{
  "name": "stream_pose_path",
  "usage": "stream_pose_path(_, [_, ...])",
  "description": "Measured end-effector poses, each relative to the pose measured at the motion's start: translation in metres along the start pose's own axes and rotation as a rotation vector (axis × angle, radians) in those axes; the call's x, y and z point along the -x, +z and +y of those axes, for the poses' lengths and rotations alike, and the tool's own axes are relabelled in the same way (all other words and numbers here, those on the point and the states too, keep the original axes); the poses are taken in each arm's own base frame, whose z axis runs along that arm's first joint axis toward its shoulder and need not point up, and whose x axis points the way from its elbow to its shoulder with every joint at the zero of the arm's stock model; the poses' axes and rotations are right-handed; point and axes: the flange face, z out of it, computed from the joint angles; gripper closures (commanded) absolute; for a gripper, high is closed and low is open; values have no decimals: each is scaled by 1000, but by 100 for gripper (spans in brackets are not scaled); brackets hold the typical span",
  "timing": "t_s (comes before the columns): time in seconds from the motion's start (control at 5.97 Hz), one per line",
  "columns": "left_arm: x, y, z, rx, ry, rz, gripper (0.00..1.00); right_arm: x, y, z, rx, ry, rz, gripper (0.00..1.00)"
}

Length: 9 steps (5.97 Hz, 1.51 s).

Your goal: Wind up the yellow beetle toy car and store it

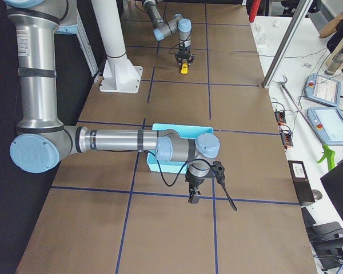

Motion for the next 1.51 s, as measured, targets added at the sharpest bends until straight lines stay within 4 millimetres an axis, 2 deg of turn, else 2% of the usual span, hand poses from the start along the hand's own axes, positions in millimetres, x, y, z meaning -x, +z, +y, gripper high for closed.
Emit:
stream_pose_path(0.17, [-1,0,3,1,0,0,12,0,0,0,0,0,0,0])
stream_pose_path(0.34, [-2,0,5,1,-1,0,0,0,0,0,0,0,0,0])
stream_pose_path(1.51, [4,-6,8,-6,-5,-7,0,0,0,0,-1,0,-1,0])
